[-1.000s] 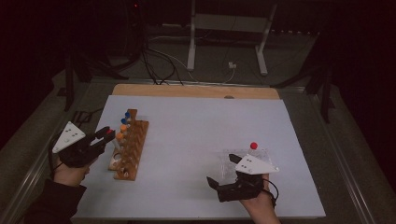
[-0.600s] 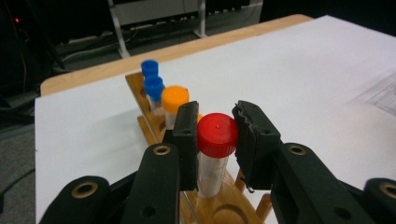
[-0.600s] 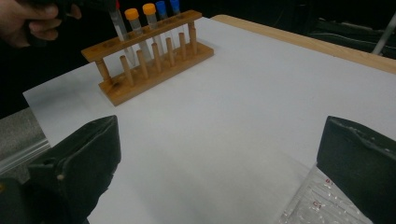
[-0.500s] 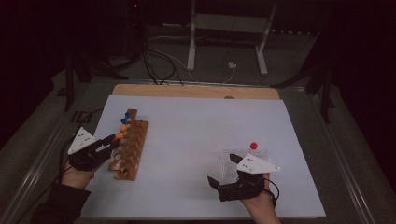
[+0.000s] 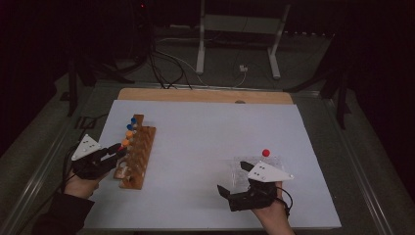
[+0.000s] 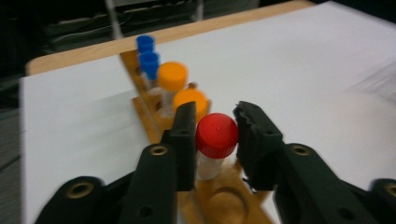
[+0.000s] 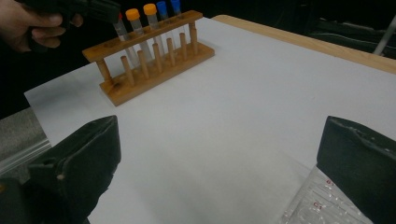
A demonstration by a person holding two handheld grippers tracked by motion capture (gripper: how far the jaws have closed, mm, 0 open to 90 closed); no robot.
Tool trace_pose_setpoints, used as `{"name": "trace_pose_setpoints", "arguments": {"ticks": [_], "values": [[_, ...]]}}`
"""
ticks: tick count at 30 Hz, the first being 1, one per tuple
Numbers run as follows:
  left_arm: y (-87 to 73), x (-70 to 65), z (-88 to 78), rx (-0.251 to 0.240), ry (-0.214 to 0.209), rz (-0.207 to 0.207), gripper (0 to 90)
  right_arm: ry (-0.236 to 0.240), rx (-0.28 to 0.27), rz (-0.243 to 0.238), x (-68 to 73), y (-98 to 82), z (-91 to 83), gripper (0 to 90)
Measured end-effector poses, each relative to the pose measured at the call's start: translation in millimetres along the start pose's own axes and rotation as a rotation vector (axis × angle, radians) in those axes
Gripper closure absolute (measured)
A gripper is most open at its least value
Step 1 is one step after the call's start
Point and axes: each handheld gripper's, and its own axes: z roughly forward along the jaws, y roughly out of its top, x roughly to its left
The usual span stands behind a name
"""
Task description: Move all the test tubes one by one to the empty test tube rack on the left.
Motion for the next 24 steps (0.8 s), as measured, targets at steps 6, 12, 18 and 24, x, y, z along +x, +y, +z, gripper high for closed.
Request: {"name": "trace_pose_setpoints", "arguments": {"ticks": [6,12,18,24], "values": [[12.0,-7.8,-12.5,-0.053,-0.002,0.015,24.9,-0.006,-0.007,0.002,-2.5,1.1,-3.4,0.0],[23.5,-26.3,-18.8,-0.093,-0.07,0.037,8.4,-0.041,-0.036,-0.001,-10.7,4.3,-14.2,0.0],[29.3,-46.0,-15.2,-0.108,-0.138,0.068,3.5,-0.128,-0.075,0.018,-29.1,4.5,-32.3,0.0],[30.5,-62.2,-10.1,-0.103,-0.186,0.098,3.4,-0.251,-0.08,0.033,-50.0,-3.3,-45.5,0.0]]}}
